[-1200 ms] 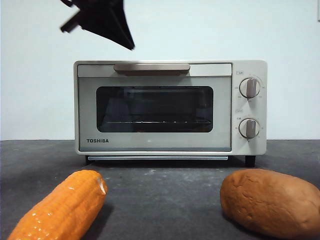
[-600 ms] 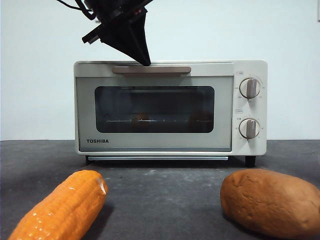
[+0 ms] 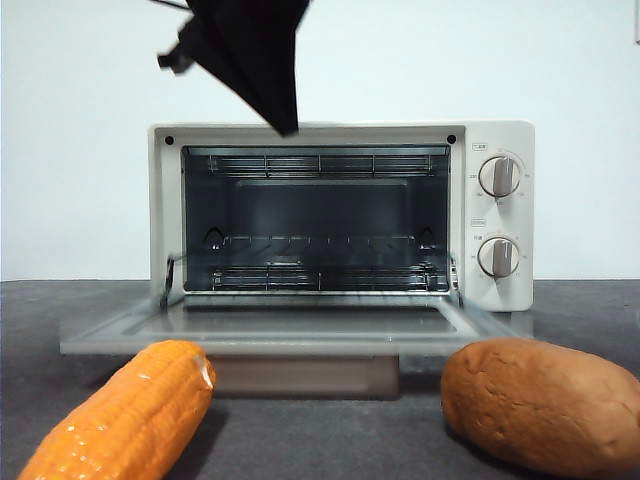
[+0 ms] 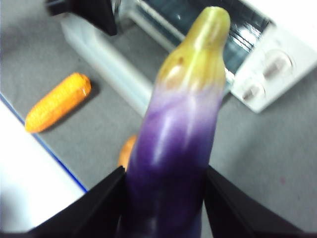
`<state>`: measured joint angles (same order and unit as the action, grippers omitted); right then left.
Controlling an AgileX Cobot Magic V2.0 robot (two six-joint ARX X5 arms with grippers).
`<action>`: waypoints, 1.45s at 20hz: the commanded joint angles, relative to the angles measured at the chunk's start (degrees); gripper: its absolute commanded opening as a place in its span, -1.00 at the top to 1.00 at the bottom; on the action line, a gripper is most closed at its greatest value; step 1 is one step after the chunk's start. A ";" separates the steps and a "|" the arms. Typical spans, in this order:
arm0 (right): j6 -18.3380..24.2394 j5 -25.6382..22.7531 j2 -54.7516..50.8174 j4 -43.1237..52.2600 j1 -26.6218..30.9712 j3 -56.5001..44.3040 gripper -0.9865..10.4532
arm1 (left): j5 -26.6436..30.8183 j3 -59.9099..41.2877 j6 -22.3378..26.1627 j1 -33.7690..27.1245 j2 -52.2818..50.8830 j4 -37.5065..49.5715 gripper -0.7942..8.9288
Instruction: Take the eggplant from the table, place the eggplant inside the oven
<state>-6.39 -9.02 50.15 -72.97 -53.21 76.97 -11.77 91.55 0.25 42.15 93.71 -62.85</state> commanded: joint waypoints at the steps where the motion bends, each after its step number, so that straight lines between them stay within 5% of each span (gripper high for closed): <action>1: 2.69 0.09 2.32 1.97 -0.68 0.59 0.54 | 0.76 1.38 0.59 -0.07 -2.64 0.68 0.82; 7: 7.93 0.15 11.98 7.72 -0.66 0.59 0.54 | 4.94 -4.74 -0.39 -6.27 -11.34 5.95 0.82; 15: 19.80 -0.52 28.52 24.17 -0.61 0.79 0.54 | 4.63 -31.80 -7.17 -21.29 -29.55 23.19 0.82; 21: 29.05 -14.25 43.85 27.98 -0.61 8.94 0.54 | 0.52 -46.49 -10.40 -30.08 -38.21 28.52 0.82; 29: 41.24 -25.64 60.96 33.40 -0.02 18.43 0.54 | -5.49 -48.65 -10.40 -33.57 -38.53 31.74 0.82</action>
<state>32.34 -34.28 110.24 -40.07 -52.73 94.04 -16.91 42.76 -10.04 8.56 54.92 -31.55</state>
